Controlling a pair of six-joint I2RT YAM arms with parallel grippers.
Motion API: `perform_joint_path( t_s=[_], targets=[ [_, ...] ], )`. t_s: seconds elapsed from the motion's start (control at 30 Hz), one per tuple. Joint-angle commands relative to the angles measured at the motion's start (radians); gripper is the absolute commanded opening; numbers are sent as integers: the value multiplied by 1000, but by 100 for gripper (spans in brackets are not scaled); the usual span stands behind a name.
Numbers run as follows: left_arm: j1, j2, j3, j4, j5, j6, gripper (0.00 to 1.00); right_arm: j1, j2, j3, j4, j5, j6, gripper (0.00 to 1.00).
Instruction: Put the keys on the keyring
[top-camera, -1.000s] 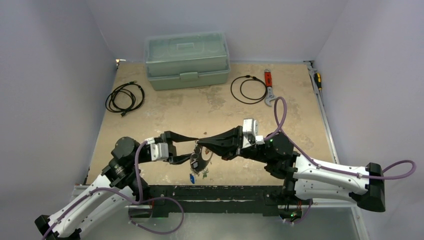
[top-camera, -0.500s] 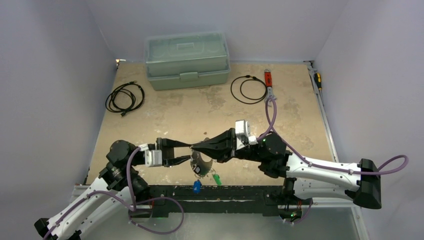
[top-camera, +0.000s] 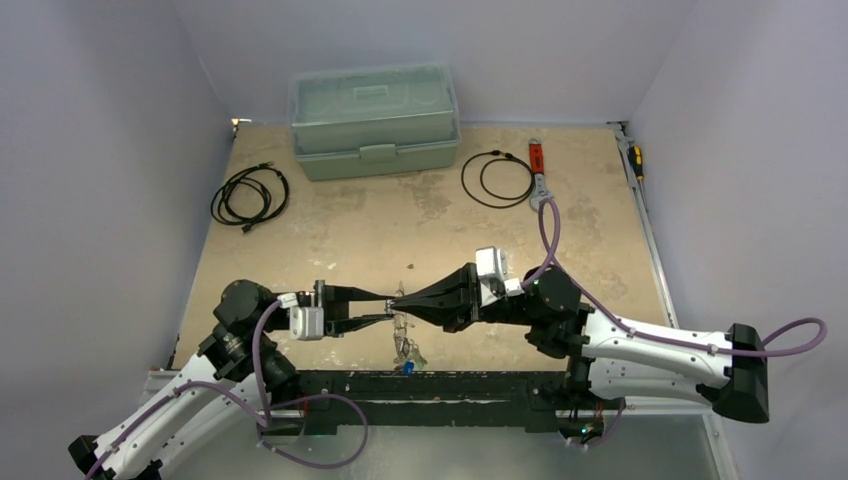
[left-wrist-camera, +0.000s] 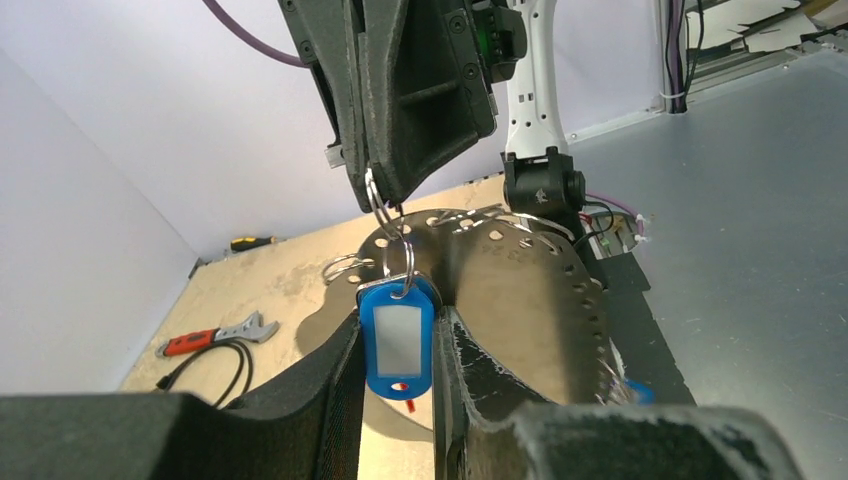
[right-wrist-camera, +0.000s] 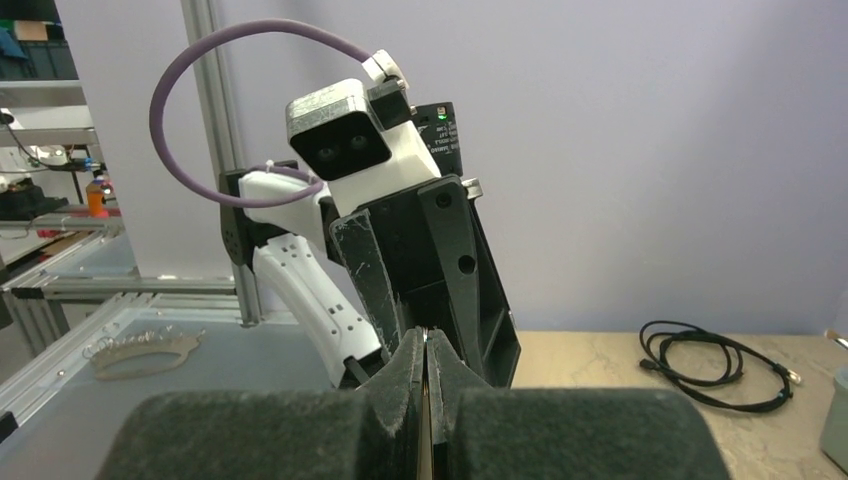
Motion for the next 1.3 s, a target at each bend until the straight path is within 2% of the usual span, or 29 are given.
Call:
perform_joint_path(
  t_s=[0.0, 0.33, 0.4, 0.57, 0.7, 0.77, 0.97, 1.1, 1.27],
  targets=[
    [-1, -4, 21, -40, -19, 48, 0, -2, -74, -14, 5, 48, -33, 0],
    [-1, 6, 46, -103, -110, 88, 0, -1, -96, -6, -181, 150, -82, 0],
    [-2, 12, 50, -112, -130, 94, 0, -2, -77, -1, -198, 179, -83, 10],
    [-2, 29, 63, -130, -165, 112, 0, -1, -38, 17, -240, 197, -83, 45],
    [-1, 45, 76, -145, -192, 128, 0, -1, -54, 4, -254, 242, -84, 64],
    [-1, 61, 85, -149, -201, 132, 0, -1, -76, -10, -253, 259, -84, 71],
    [-1, 161, 148, -216, -288, 148, 0, -1, -187, -78, -239, 395, -68, 78],
    [-1, 251, 201, -233, -372, 137, 0, -2, -262, -126, -229, 545, -38, 79],
    [-2, 395, 296, -224, -471, 114, 0, -2, -336, -170, -222, 657, -13, 79]
  ],
)
